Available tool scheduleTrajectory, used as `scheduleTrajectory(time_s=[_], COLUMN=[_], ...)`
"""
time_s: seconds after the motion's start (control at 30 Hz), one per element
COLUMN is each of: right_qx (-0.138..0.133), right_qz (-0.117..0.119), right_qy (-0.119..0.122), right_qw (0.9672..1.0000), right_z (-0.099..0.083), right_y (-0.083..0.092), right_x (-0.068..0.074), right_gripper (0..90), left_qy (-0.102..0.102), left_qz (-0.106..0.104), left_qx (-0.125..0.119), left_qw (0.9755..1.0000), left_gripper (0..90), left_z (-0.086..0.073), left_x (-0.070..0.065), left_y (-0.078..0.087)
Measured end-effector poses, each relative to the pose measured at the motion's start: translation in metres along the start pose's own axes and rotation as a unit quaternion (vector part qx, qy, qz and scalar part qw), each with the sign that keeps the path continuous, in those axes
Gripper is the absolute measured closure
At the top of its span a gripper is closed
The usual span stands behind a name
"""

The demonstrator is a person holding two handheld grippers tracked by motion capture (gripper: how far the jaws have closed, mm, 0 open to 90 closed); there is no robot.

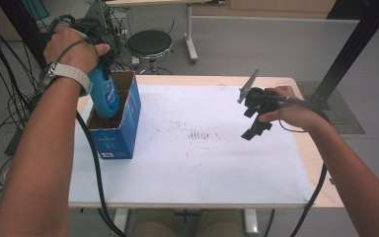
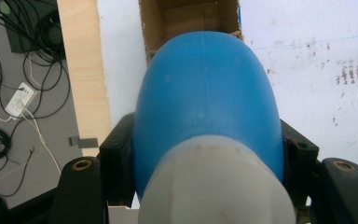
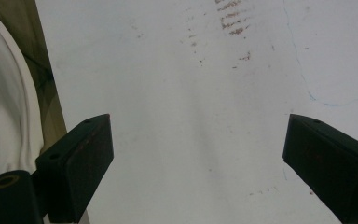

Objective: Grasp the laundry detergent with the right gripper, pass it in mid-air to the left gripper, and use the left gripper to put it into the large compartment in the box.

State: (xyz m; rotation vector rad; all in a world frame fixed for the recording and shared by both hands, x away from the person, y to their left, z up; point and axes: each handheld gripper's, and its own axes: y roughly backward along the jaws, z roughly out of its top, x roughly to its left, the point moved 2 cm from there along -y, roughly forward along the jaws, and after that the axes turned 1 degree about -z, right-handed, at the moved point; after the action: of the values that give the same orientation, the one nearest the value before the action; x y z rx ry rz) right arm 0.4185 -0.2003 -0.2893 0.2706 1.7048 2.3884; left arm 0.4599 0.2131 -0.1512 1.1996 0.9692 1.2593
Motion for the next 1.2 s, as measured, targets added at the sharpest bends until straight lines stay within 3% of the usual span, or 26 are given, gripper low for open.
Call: scheduleTrajectory(time_s=[0.73,1.2], right_qx=[0.0,0.002], right_qz=[0.002,0.004], right_qy=[-0.001,-0.007], right_qw=[1.0,1.0], right_z=[0.001,-0.002], right_y=[-0.008,-0.012], right_x=[0.001,0.001], right_gripper=[8.5,8.5], left_qy=[0.001,-0.004], left_qz=[0.005,0.003], left_qx=[-0.007,-0.01], left_qw=[1.0,0.9999], left_gripper=[37.5,37.6], left_z=[-0.01,-0.01], left_x=[-0.002,-0.006], left_y=[-0.057,-0.079])
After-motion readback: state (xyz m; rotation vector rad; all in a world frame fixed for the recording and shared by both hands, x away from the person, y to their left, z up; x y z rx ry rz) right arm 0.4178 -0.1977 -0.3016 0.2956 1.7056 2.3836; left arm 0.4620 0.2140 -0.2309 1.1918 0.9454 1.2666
